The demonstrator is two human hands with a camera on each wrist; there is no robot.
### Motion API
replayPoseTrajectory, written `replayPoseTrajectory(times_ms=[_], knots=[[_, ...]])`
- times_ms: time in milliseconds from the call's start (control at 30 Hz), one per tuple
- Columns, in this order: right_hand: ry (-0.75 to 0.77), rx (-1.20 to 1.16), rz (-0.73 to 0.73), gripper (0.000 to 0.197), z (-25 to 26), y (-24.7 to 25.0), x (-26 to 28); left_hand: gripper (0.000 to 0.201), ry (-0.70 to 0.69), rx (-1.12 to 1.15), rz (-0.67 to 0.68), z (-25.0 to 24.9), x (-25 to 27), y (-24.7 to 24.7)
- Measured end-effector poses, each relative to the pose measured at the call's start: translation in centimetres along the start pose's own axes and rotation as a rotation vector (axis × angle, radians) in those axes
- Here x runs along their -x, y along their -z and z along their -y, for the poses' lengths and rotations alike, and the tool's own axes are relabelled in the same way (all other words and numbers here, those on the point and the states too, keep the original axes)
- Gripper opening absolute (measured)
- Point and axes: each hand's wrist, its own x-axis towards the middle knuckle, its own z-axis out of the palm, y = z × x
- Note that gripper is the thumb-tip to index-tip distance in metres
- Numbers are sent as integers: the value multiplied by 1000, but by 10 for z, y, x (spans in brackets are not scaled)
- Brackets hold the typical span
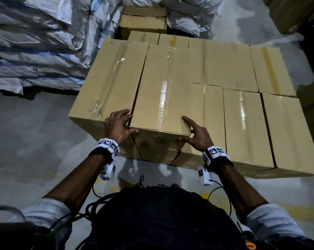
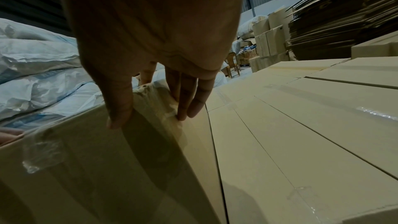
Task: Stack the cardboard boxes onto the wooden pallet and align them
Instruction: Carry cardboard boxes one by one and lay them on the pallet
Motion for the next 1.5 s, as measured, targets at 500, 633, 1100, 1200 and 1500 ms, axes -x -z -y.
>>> replayPoseTrajectory(times_ms=[500,633,1100,1200,1500], knots=[[2,-13,-47,87,0,-5,8,71,-20,20,-16,4,1,-2],[1,-13,-66,85,0,-6,10,71,-32,29,-5,4,0,0],[-158,-22,-176,80,7,6,51,91,-310,-2,-24,-31,18,-2],[-178,-47,-264,77,-5,17,79,77,-439,104,34,-78,33,-15],[-333,-185,-470,68,-97,64,208,51,-679,327,572,-238,108,-105]])
